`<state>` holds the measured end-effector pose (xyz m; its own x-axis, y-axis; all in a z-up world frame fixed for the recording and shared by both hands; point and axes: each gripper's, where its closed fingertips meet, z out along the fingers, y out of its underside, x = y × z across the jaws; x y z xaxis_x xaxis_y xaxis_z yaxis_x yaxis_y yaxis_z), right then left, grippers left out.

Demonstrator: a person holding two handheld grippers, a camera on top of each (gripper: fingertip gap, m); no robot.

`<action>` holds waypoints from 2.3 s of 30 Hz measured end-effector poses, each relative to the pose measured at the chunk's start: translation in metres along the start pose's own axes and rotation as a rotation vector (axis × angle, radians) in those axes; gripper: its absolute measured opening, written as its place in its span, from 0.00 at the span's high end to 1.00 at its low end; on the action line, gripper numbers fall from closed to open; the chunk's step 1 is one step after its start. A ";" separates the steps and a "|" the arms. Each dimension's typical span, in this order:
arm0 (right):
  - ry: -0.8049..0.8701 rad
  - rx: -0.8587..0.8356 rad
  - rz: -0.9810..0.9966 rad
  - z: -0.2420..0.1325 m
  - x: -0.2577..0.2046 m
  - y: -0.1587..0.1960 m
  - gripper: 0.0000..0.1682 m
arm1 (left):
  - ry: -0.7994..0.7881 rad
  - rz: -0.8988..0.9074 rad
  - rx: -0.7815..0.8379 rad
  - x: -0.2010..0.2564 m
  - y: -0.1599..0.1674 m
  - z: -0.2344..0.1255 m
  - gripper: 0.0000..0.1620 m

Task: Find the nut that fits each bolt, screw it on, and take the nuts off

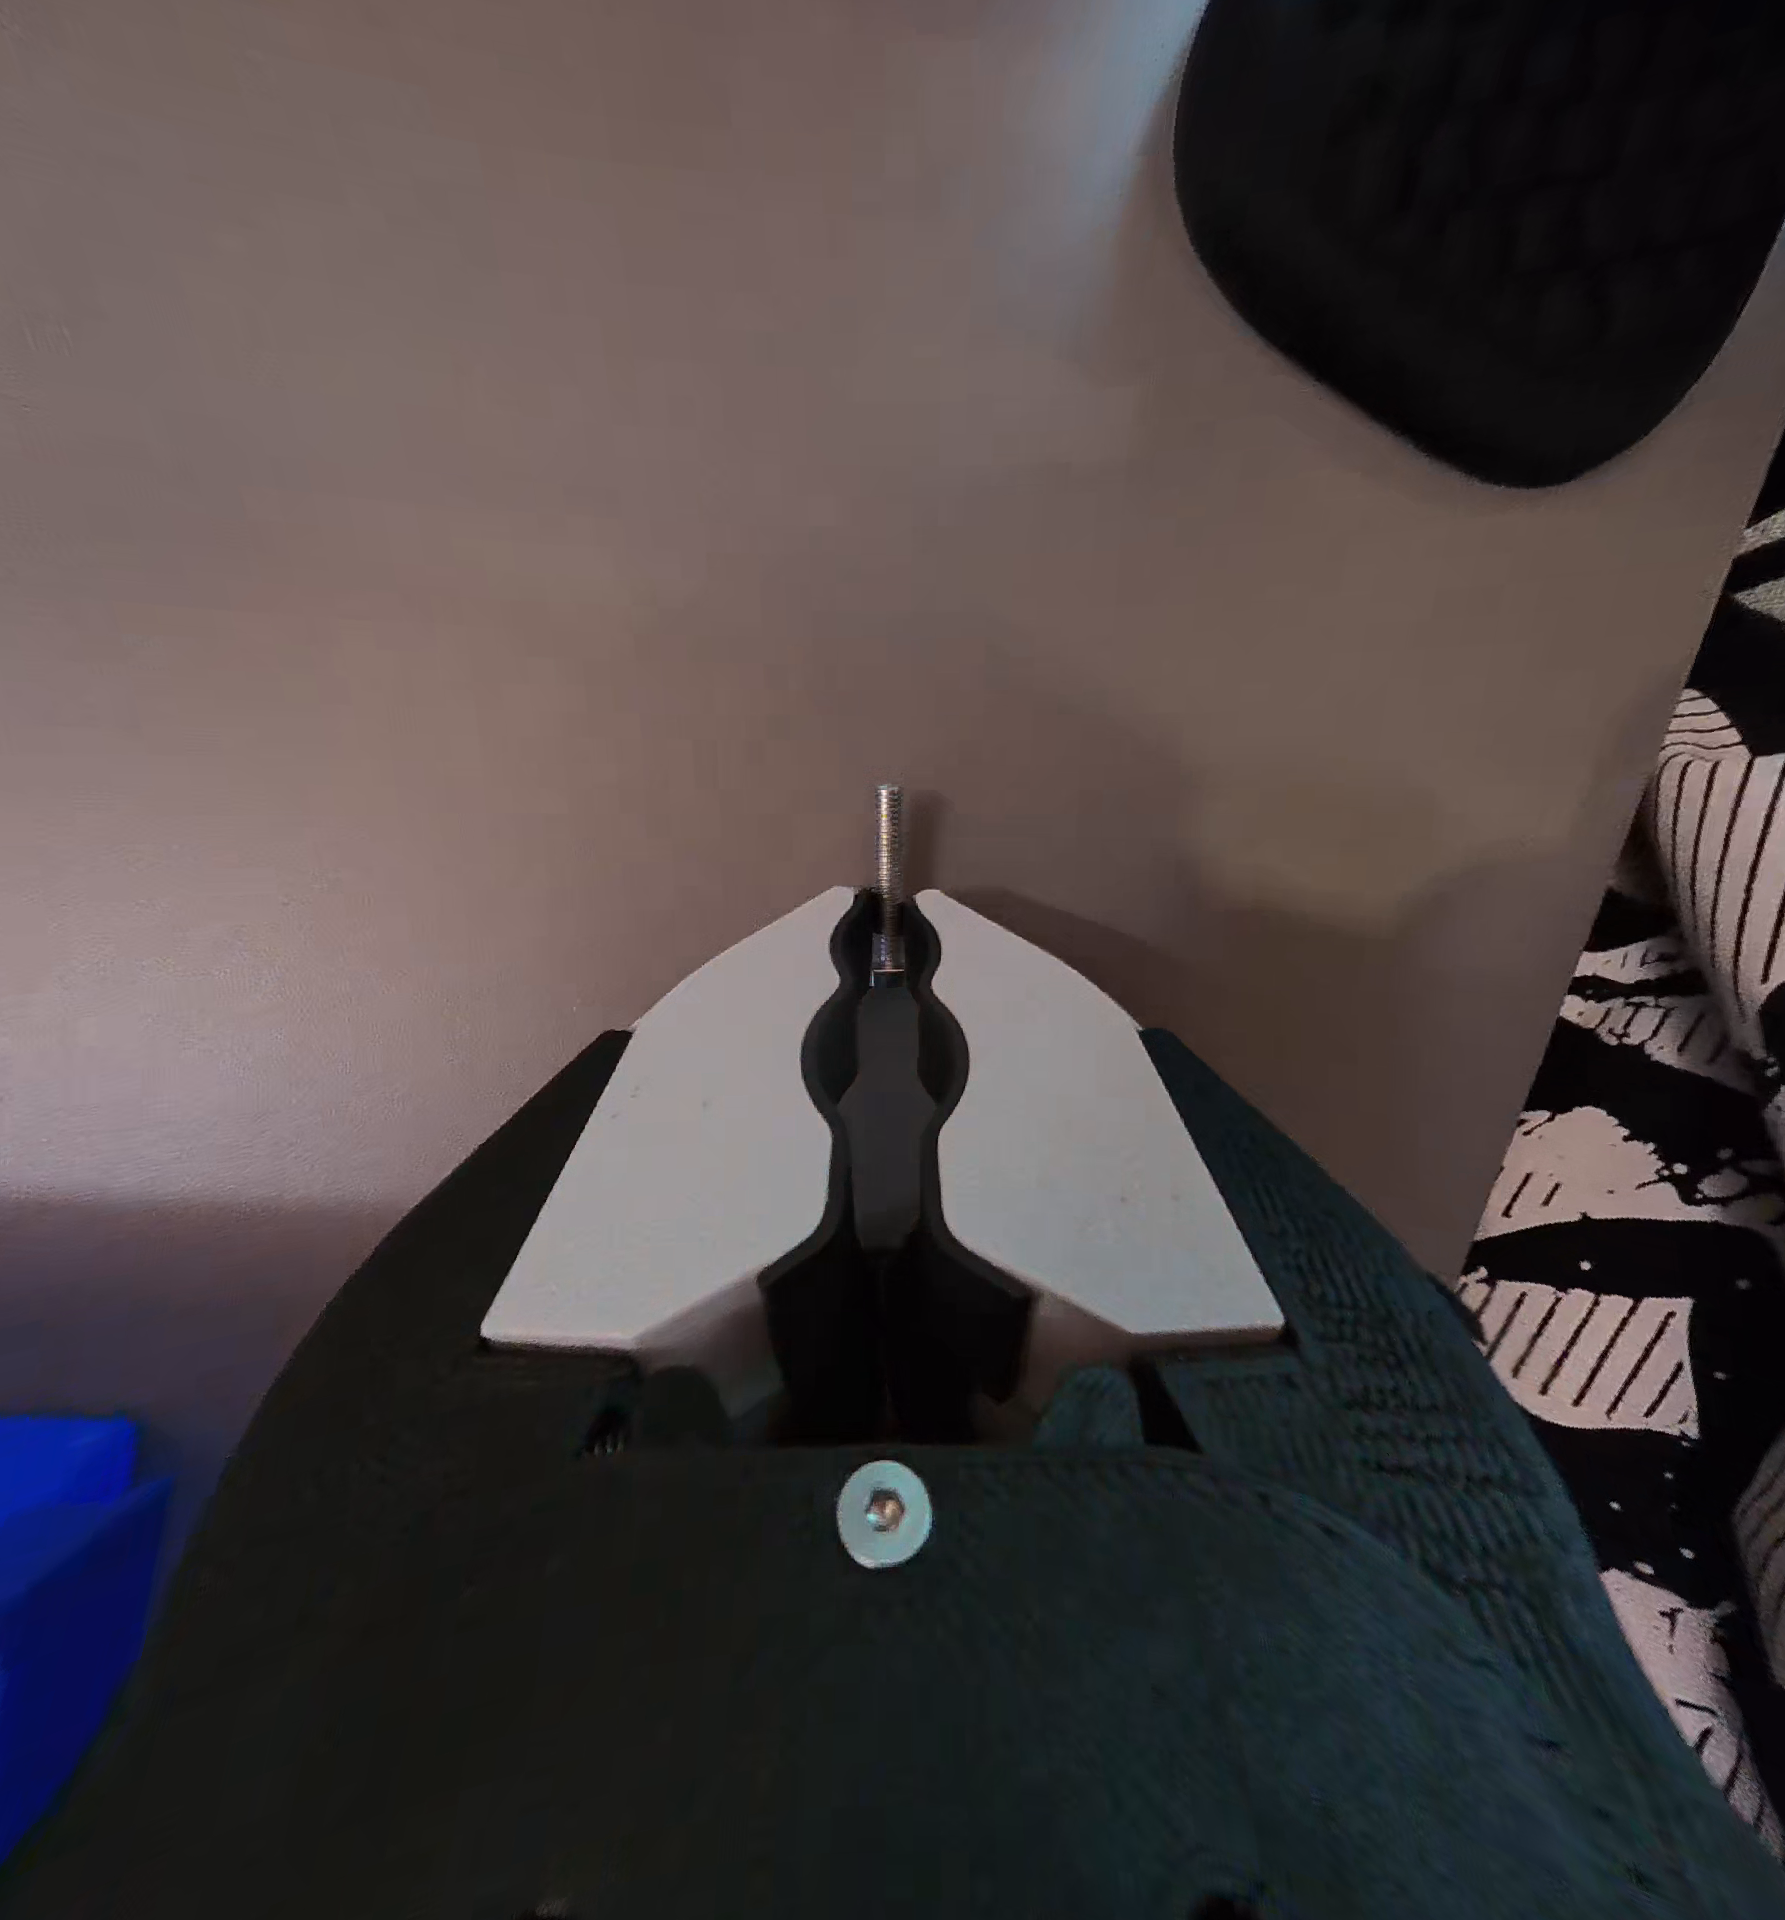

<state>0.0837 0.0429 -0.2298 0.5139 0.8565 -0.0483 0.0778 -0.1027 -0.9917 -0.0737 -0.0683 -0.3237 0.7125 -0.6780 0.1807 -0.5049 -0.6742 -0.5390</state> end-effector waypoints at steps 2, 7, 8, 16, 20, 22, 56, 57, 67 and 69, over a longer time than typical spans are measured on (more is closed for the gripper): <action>0.000 0.002 0.001 0.000 0.000 0.000 0.78 | -0.007 0.010 -0.012 -0.001 0.001 0.001 0.96; -0.001 0.001 0.001 0.000 0.000 0.000 0.78 | -0.029 0.021 -0.009 -0.002 0.003 -0.003 0.92; -0.001 0.000 0.002 0.000 0.000 0.000 0.78 | -0.033 0.028 0.000 -0.001 0.001 -0.007 0.92; -0.004 -0.013 -0.004 0.001 -0.001 0.002 0.78 | -0.275 0.088 0.081 -0.057 -0.019 -0.141 0.87; -0.002 -0.012 -0.013 0.001 -0.001 0.002 0.78 | -0.268 0.006 -0.112 -0.113 0.016 -0.175 0.84; -0.003 -0.011 -0.009 0.001 -0.001 0.002 0.78 | -0.301 -0.062 -0.205 -0.148 0.036 -0.177 0.82; -0.008 -0.007 0.028 0.001 0.002 0.002 0.78 | -0.354 -0.126 -0.449 -0.211 0.096 -0.153 0.93; -0.009 -0.010 0.030 0.001 0.002 0.002 0.78 | -0.379 -0.106 -0.409 -0.207 0.084 -0.161 0.93; -0.008 -0.024 0.016 0.003 0.001 0.004 0.79 | -0.212 0.347 -0.091 -0.045 -0.043 -0.144 0.94; -0.008 -0.023 0.013 0.002 0.000 0.004 0.79 | -0.142 0.435 -0.112 -0.011 -0.047 -0.112 0.94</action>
<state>0.0821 0.0441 -0.2341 0.5083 0.8589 -0.0626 0.0905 -0.1256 -0.9879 -0.1126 -0.0618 -0.2081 0.4783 -0.8633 -0.1608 -0.8155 -0.3687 -0.4461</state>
